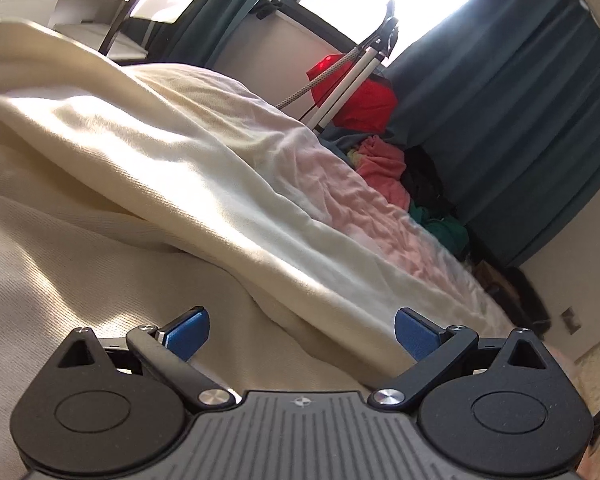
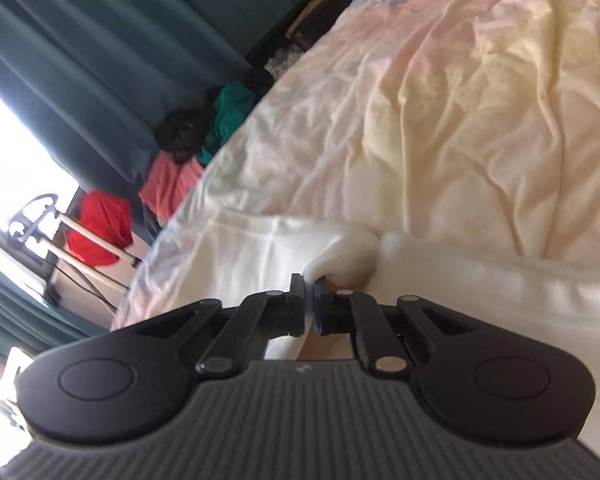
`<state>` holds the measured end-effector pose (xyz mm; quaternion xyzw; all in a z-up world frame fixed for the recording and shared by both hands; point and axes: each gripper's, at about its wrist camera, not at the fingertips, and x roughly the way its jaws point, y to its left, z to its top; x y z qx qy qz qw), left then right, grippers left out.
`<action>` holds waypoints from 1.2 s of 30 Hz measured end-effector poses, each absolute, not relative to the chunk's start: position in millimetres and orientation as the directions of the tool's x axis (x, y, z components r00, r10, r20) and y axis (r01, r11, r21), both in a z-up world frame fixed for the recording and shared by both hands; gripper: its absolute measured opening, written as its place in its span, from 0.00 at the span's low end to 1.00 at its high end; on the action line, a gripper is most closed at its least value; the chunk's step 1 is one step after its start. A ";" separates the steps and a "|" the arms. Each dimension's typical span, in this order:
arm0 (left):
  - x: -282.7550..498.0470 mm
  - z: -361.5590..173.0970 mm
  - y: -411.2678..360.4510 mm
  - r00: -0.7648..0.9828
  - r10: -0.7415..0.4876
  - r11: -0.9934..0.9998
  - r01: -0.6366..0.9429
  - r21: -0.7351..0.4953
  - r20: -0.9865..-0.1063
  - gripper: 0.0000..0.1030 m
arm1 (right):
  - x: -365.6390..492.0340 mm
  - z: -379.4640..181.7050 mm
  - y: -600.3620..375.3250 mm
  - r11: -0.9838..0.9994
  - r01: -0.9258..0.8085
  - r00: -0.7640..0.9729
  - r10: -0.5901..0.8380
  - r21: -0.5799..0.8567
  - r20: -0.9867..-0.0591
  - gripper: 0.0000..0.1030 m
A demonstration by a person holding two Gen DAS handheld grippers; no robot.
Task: Fold clothes
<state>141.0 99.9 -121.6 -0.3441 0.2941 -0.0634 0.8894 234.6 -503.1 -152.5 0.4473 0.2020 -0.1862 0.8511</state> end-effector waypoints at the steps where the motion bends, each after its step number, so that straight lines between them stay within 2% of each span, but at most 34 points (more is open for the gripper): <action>1: 144.5 -123.7 106.0 0.821 -0.339 0.717 -0.091 -0.692 -0.460 0.96 | 236.4 -151.3 -504.1 0.524 0.494 0.854 -0.143 0.694 -0.500 0.07; 5: 168.4 -131.7 127.2 0.812 -0.363 0.636 -0.143 -0.759 -0.457 0.93 | 240.4 -160.5 -502.5 0.483 0.515 0.848 -0.166 0.708 -0.504 0.07; 7: 176.9 -135.5 134.3 0.807 -0.358 0.627 -0.165 -0.761 -0.470 0.82 | 240.8 -167.8 -502.5 0.463 0.536 0.836 -0.171 0.706 -0.522 0.07; 8: 178.9 -137.9 137.1 0.808 -0.353 0.617 -0.177 -0.767 -0.471 0.79 | 241.1 -171.4 -503.4 0.451 0.544 0.831 -0.169 0.708 -0.531 0.07; 10: 182.9 -142.3 141.9 0.810 -0.344 0.603 -0.198 -0.773 -0.475 0.67 | 241.9 -172.6 -505.1 0.450 0.541 0.832 -0.163 0.710 -0.531 0.07; 11: 185.0 -144.1 142.7 0.809 -0.339 0.605 -0.204 -0.770 -0.481 0.65 | 243.2 -171.3 -504.9 0.461 0.541 0.831 -0.164 0.704 -0.531 0.07; 13: 188.5 -147.0 143.7 0.802 -0.324 0.624 -0.216 -0.751 -0.501 0.46 | 244.0 -168.3 -504.3 0.470 0.540 0.832 -0.171 0.698 -0.528 0.07; 14: 188.9 -148.0 144.2 0.799 -0.313 0.635 -0.225 -0.739 -0.513 0.40 | 244.3 -166.8 -504.1 0.474 0.540 0.832 -0.175 0.696 -0.527 0.07; 16: 189.5 -149.6 145.6 0.793 -0.295 0.653 -0.240 -0.718 -0.534 0.19 | 243.6 -165.5 -503.7 0.472 0.538 0.834 -0.179 0.698 -0.522 0.07; 19: 184.8 -144.1 148.0 0.794 -0.305 0.653 -0.227 -0.722 -0.526 0.13 | 241.9 -159.2 -501.2 0.490 0.531 0.840 -0.196 0.691 -0.507 0.07; 22: 168.6 -135.8 146.7 0.785 -0.321 0.659 -0.216 -0.720 -0.529 0.11 | 239.9 -150.2 -499.8 0.516 0.531 0.841 -0.221 0.672 -0.494 0.07; 25: 154.9 -131.3 130.2 0.759 -0.299 0.753 -0.185 -0.632 -0.578 0.12 | 237.2 -146.0 -501.1 0.548 0.560 0.821 -0.265 0.622 -0.506 0.07; 27: 151.4 -132.7 117.9 0.747 -0.269 0.802 -0.175 -0.571 -0.608 0.14 | 239.6 -154.7 -504.6 0.565 0.585 0.796 -0.263 0.581 -0.546 0.07; 30: 153.5 -131.0 103.3 0.754 -0.214 0.869 -0.144 -0.474 -0.621 0.18 | 241.9 -169.2 -506.3 0.585 0.603 0.771 -0.252 0.542 -0.585 0.07; 32: 153.1 -129.5 99.0 0.760 -0.198 0.879 -0.142 -0.454 -0.620 0.18 | 242.2 -175.0 -504.5 0.596 0.605 0.765 -0.251 0.528 -0.593 0.07; 33: 152.5 -128.8 97.7 0.762 -0.191 0.882 -0.144 -0.449 -0.619 0.21 | 243.0 -174.1 -502.3 0.608 0.606 0.761 -0.255 0.513 -0.597 0.07; 35: 149.2 -126.4 94.8 0.765 -0.165 0.895 -0.150 -0.421 -0.623 0.37 | 244.7 -171.6 -497.9 0.637 0.605 0.751 -0.258 0.478 -0.607 0.07; 36: 145.9 -124.3 93.0 0.764 -0.149 0.904 -0.153 -0.400 -0.628 0.49 | 244.4 -169.7 -495.6 0.656 0.599 0.750 -0.259 0.459 -0.608 0.08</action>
